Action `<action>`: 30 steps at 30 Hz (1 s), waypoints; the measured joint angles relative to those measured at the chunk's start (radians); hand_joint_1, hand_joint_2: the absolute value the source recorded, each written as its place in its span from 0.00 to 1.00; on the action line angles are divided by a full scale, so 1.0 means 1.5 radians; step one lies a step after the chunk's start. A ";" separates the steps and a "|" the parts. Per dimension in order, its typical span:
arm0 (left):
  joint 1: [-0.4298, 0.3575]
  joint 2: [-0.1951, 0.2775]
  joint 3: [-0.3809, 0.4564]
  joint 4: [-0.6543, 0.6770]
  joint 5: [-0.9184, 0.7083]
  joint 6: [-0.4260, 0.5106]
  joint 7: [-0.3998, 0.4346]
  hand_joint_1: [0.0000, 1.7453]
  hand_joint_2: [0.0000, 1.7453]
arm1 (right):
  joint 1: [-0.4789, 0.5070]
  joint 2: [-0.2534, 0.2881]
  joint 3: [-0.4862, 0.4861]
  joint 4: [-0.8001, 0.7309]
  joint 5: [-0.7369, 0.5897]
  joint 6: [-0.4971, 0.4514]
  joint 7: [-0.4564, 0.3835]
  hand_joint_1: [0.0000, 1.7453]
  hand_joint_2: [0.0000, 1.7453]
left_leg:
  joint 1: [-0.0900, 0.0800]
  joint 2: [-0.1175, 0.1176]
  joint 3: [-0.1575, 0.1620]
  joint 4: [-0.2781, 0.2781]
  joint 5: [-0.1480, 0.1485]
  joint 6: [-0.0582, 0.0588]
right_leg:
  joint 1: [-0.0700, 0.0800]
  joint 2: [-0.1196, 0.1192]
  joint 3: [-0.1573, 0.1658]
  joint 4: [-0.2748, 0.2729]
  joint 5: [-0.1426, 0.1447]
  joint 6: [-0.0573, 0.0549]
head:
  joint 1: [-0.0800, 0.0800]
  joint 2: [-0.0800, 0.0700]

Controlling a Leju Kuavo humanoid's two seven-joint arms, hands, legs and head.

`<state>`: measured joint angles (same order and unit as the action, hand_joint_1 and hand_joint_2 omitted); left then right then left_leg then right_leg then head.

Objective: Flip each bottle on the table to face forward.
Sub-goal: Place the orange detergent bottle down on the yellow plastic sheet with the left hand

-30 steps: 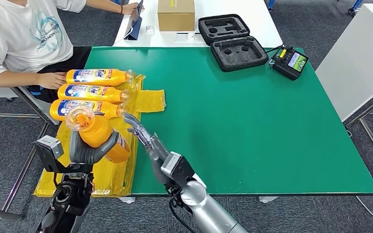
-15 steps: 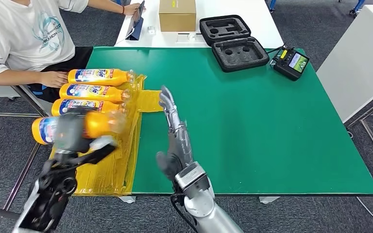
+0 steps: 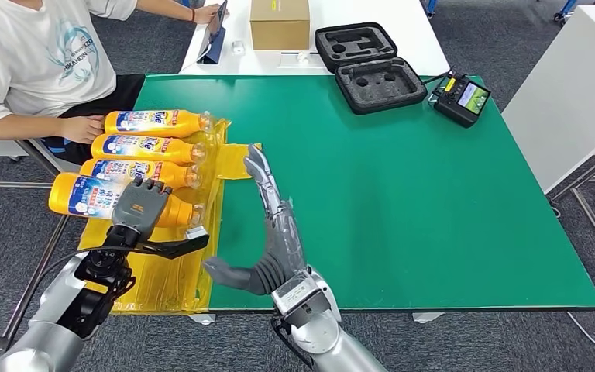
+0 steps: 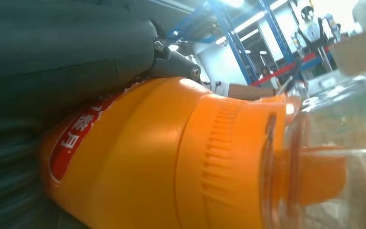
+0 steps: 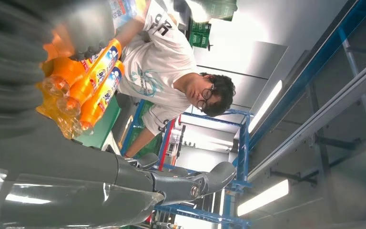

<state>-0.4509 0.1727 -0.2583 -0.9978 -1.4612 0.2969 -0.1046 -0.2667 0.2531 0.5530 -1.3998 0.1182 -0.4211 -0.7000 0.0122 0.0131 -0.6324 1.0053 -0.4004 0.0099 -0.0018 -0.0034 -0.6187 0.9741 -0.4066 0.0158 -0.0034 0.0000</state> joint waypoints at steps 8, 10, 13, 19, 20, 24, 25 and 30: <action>-0.003 0.000 -0.012 0.020 0.033 -0.059 -0.025 1.00 1.00 | 0.000 -0.001 0.003 0.000 0.005 -0.005 0.000 0.00 1.00 | 0.000 0.000 0.000 0.000 0.000 0.000 | 0.000 0.000 0.000 0.000 0.000 0.000 | 0.000 0.000; -0.004 -0.001 -0.012 0.026 0.057 -0.070 -0.039 1.00 1.00 | 0.000 -0.001 0.004 0.000 0.006 -0.007 0.000 0.00 1.00 | 0.000 0.000 0.000 0.000 0.000 0.000 | 0.000 0.000 0.000 0.000 0.000 0.000 | 0.000 0.000; -0.004 -0.002 -0.009 0.034 0.087 -0.082 -0.052 1.00 1.00 | 0.000 -0.003 0.005 0.000 0.006 -0.007 0.000 0.00 1.00 | 0.000 0.000 0.000 0.000 0.000 0.000 | 0.000 0.000 0.000 0.000 0.000 0.000 | 0.000 0.000; -0.006 -0.004 -0.007 0.045 0.104 -0.088 -0.058 1.00 1.00 | 0.000 -0.004 0.005 0.000 0.006 -0.007 0.000 0.00 1.00 | 0.000 0.000 0.000 0.000 0.000 0.000 | 0.000 0.000 0.000 0.000 0.000 0.000 | 0.000 0.000; -0.006 -0.004 -0.006 0.046 0.113 -0.093 -0.061 1.00 1.00 | 0.000 -0.005 0.005 0.000 0.006 -0.007 0.000 0.00 1.00 | 0.000 0.000 0.000 0.000 0.000 0.000 | 0.000 0.000 0.000 0.000 0.000 0.000 | 0.000 0.000; -0.007 -0.006 0.009 0.053 0.182 -0.119 -0.091 1.00 1.00 | 0.000 -0.005 0.005 0.003 0.011 -0.003 0.000 0.00 1.00 | 0.000 0.000 0.000 0.000 0.000 0.000 | 0.000 0.000 0.000 0.000 0.000 0.000 | 0.000 0.000; -0.007 -0.007 0.013 0.055 0.198 -0.120 -0.099 1.00 1.00 | 0.000 -0.005 0.005 0.004 0.013 -0.003 0.000 0.00 1.00 | 0.000 0.000 0.000 0.000 0.000 0.000 | 0.000 0.000 0.000 0.000 0.000 0.000 | 0.000 0.000; -0.002 -0.014 0.029 0.058 0.270 -0.126 -0.131 0.59 1.00 | -0.001 -0.005 0.005 0.014 0.020 0.006 0.000 0.00 1.00 | 0.000 -0.001 0.000 0.000 0.000 0.000 | 0.000 0.000 0.001 0.000 0.000 0.000 | 0.000 0.000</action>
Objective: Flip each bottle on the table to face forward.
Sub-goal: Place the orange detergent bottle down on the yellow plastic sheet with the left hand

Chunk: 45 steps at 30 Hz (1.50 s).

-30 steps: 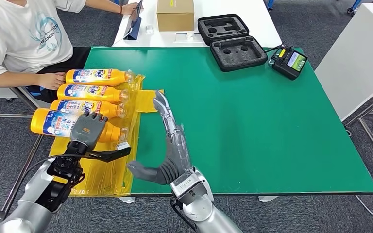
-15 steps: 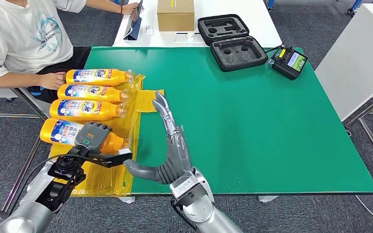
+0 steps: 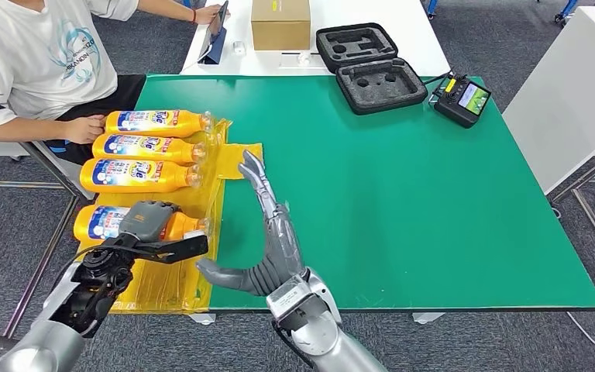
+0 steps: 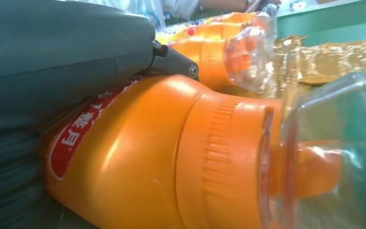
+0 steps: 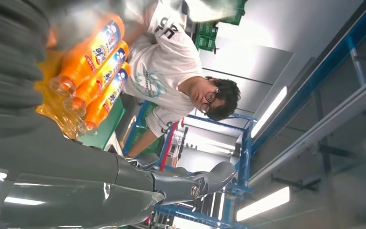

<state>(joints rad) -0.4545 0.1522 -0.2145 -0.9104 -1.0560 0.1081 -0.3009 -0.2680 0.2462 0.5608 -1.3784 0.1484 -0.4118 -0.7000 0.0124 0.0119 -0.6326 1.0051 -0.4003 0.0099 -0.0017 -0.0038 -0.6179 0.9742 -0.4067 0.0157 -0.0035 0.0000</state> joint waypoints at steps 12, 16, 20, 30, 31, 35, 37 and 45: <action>0.049 -0.005 0.022 -0.040 0.076 -0.010 -0.007 0.00 1.00 | -0.001 0.009 0.001 0.024 0.008 0.020 0.000 0.00 1.00 | 0.000 0.000 0.000 0.000 0.000 0.000 | 0.000 0.000 0.000 0.000 0.000 0.000 | 0.000 0.000; 0.059 -0.006 0.029 -0.050 0.098 -0.020 -0.016 0.00 0.75 | -0.002 0.011 0.001 0.029 0.006 0.027 0.000 0.00 1.00 | 0.000 0.000 0.000 0.000 0.000 0.000 | 0.000 0.000 0.000 0.000 0.000 0.000 | 0.000 0.000; 0.072 -0.006 0.030 -0.063 0.122 -0.034 -0.020 0.00 0.00 | -0.006 0.014 0.001 0.037 0.005 0.034 0.000 0.00 1.00 | 0.000 -0.001 0.001 0.000 0.000 0.000 | 0.000 0.000 0.001 0.000 0.000 0.000 | 0.000 0.000; 0.091 -0.007 0.045 -0.084 0.181 -0.059 -0.024 0.00 0.00 | -0.008 0.017 0.001 0.056 0.011 0.043 0.000 0.00 1.00 | 0.000 -0.001 0.002 0.000 0.000 0.000 | 0.000 -0.001 0.003 0.000 0.000 0.000 | 0.000 0.000; 0.091 -0.008 0.050 -0.086 0.212 -0.080 -0.030 0.00 0.00 | -0.008 0.017 0.001 0.060 0.014 0.045 0.000 0.00 1.00 | 0.000 -0.001 0.003 0.000 0.000 0.000 | 0.000 -0.001 0.003 0.000 0.000 0.000 | 0.000 0.000; 0.090 -0.011 0.081 -0.097 0.387 -0.204 -0.060 0.00 0.00 | -0.009 0.017 0.001 0.073 0.021 0.049 0.000 0.00 1.00 | 0.000 -0.002 0.004 0.000 0.000 0.000 | 0.000 -0.001 0.005 0.000 -0.001 0.000 | 0.000 0.000; 0.091 -0.013 0.095 -0.102 0.441 -0.240 -0.062 0.00 0.00 | -0.010 0.018 0.001 0.078 0.021 0.050 0.000 0.00 1.00 | 0.000 -0.002 0.004 0.000 0.000 0.000 | 0.000 -0.001 0.005 0.000 -0.001 0.000 | 0.000 0.000; 0.104 -0.038 0.148 -0.108 0.659 -0.293 -0.047 0.00 0.00 | -0.017 0.021 0.006 0.104 0.027 0.047 0.000 0.00 1.00 | 0.000 -0.002 0.004 0.000 0.000 0.000 | 0.000 -0.001 0.005 0.000 0.000 0.000 | 0.000 0.000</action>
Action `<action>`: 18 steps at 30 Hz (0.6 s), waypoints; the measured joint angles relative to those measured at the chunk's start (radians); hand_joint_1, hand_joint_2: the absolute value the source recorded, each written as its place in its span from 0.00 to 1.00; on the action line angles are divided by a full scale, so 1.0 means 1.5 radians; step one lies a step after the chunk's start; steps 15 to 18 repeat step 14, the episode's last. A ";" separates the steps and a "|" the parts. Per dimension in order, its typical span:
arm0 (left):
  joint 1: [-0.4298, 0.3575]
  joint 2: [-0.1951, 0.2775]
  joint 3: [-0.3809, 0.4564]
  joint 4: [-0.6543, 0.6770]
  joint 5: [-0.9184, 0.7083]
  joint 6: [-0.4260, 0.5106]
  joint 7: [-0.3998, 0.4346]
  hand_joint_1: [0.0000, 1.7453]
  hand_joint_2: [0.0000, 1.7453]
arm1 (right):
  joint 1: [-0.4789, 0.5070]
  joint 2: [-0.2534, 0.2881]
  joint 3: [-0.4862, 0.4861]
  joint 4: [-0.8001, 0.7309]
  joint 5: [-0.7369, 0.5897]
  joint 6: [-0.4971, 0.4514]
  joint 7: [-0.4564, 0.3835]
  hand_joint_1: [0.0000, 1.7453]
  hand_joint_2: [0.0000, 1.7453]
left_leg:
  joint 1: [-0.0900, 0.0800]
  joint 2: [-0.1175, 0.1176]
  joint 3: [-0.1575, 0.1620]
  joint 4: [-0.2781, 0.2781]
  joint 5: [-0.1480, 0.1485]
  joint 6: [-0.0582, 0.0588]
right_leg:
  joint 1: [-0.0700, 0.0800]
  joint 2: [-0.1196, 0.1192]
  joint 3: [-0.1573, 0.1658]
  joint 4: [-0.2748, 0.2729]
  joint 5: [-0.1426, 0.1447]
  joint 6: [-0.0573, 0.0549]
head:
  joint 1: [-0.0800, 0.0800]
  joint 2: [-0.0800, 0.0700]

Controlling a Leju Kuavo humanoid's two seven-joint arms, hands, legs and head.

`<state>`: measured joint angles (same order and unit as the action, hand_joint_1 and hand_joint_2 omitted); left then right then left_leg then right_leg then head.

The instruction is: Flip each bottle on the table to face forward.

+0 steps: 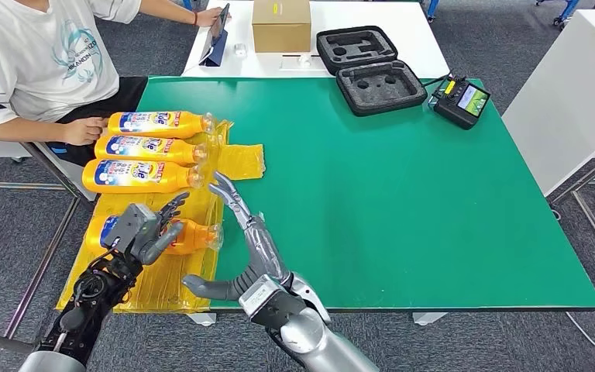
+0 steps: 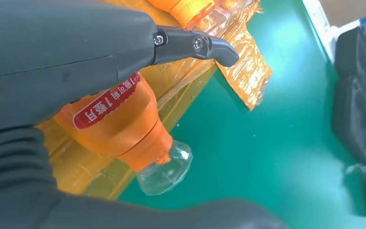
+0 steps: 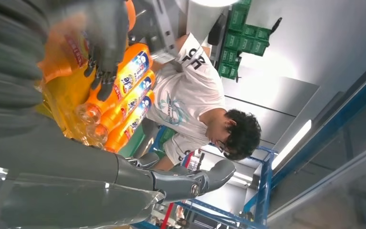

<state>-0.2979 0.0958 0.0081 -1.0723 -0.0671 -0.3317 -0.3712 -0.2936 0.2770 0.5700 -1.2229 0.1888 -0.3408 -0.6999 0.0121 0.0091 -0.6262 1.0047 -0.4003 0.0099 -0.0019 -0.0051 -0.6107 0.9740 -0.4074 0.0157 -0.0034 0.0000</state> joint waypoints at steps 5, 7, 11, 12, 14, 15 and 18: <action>0.003 -0.007 0.014 0.000 0.014 -0.001 0.000 0.00 0.00 | -0.003 0.001 0.004 0.012 0.001 0.000 0.000 0.00 1.00 | 0.000 0.000 0.000 0.000 0.000 0.000 | 0.000 0.000 0.000 0.000 0.000 0.000 | 0.000 0.000; 0.004 -0.009 0.016 0.000 0.014 -0.001 0.000 0.00 0.00 | -0.003 0.002 0.004 0.016 0.001 -0.001 0.000 0.00 1.00 | 0.000 0.000 0.000 0.000 0.000 0.000 | 0.000 0.000 0.000 0.000 0.000 0.000 | 0.000 0.000; 0.005 -0.012 0.023 0.000 0.029 0.018 -0.009 0.00 0.00 | -0.005 0.002 0.005 0.022 0.002 -0.001 0.000 0.00 1.00 | 0.000 0.000 0.000 0.000 0.000 0.000 | 0.000 0.000 0.000 0.000 0.000 0.000 | 0.000 0.000; 0.006 -0.014 0.026 -0.001 0.036 0.038 -0.019 0.00 0.00 | -0.005 0.002 0.005 0.023 0.002 -0.001 0.000 0.00 1.00 | 0.000 0.000 0.000 0.000 0.000 0.000 | 0.000 0.000 0.000 0.000 0.000 0.000 | 0.000 0.000; 0.008 -0.017 0.031 -0.002 0.042 0.077 -0.038 0.00 0.00 | -0.006 0.003 0.006 0.025 0.002 -0.001 0.000 0.00 1.00 | 0.000 0.000 0.000 0.000 0.000 0.000 | 0.000 0.000 0.000 0.000 0.000 0.000 | 0.000 0.000; 0.008 -0.017 0.031 -0.002 0.042 0.077 -0.038 0.00 0.00 | -0.006 0.003 0.006 0.025 0.002 -0.001 0.000 0.00 1.00 | 0.000 0.000 0.000 0.000 0.000 0.000 | 0.000 0.000 0.000 0.000 0.000 0.000 | 0.000 0.000; 0.008 -0.017 0.031 -0.002 0.042 0.077 -0.038 0.00 0.00 | -0.006 0.003 0.006 0.025 0.002 -0.001 0.000 0.00 1.00 | 0.000 0.000 0.000 0.000 0.000 0.000 | 0.000 0.000 0.000 0.000 0.000 0.000 | 0.000 0.000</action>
